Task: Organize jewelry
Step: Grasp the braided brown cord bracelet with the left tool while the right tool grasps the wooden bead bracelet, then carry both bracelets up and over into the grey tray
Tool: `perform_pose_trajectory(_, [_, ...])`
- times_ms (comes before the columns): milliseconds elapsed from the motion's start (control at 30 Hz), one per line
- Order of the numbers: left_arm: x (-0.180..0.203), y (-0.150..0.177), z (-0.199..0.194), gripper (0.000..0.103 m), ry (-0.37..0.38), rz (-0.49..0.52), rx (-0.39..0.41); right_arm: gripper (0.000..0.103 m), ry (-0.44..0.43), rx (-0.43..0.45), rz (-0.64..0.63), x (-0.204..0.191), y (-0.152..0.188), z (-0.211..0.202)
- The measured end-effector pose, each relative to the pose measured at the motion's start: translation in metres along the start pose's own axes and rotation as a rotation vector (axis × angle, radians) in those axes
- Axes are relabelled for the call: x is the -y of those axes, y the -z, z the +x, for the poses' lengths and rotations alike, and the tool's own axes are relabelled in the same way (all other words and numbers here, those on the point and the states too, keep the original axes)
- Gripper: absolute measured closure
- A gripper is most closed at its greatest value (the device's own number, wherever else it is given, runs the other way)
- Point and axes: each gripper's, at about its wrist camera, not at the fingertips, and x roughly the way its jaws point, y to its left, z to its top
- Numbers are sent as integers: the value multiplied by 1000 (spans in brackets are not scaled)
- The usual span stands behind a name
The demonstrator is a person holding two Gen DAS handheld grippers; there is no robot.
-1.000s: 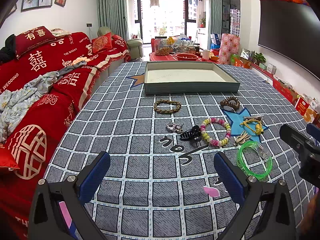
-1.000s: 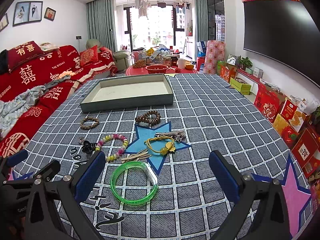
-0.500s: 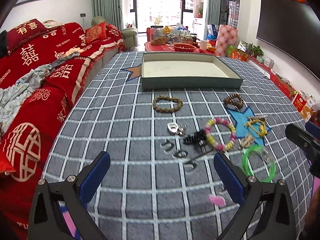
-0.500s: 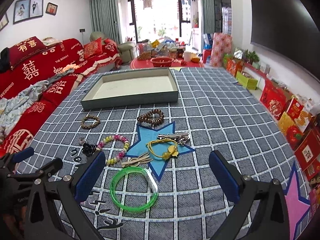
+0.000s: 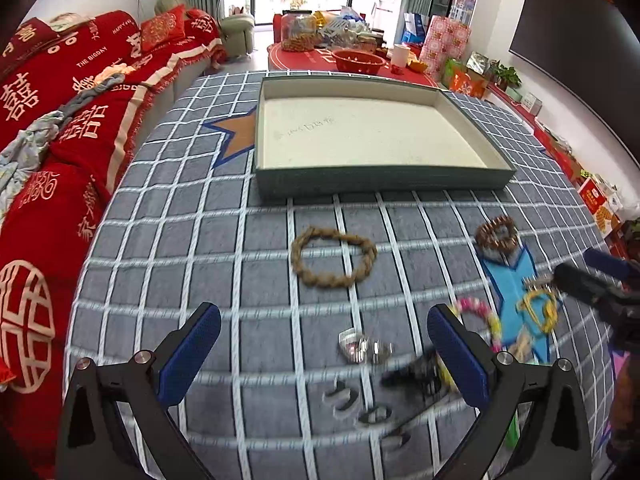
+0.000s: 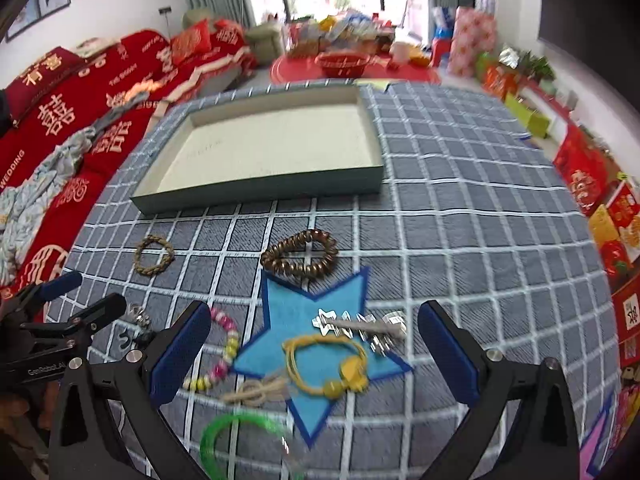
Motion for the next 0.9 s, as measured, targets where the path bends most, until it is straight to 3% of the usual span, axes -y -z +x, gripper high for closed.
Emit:
perform_pose_trajectory(200, [5, -24, 31, 0, -21, 21, -26, 0, -9, -97, 15, -2, -21, 49])
perform_pose_trajectory(467, [11, -25, 60, 0, -50, 34, -92, 0, 20, -131, -9, -12, -32, 82])
perform_pose_trajectory(600, [13, -23, 58, 1, -51, 52, -68, 20, 76, -110, -52, -20, -32, 81])
perform_pose_trajectory(633, [15, -23, 54, 6, -42, 64, -52, 31, 88, -103, -62, -21, -31, 79])
perform_pose_trajectory(700, [19, -24, 51, 32, -25, 89, -39, 43, 91, -98, -60, -20, -31, 75])
perform_pose_trajectory(733, [22, -24, 49, 40, -19, 98, -35, 46, 79, -99, -49, -18, -31, 74])
perform_pose_trajectory(800, [27, -23, 46, 73, -1, 122, -26, 52, 72, -97, -36, -13, -30, 72])
perform_pose_trajectory(900, [26, -25, 44, 78, 36, 113, -32, 57, 46, -96, -10, -8, -29, 68])
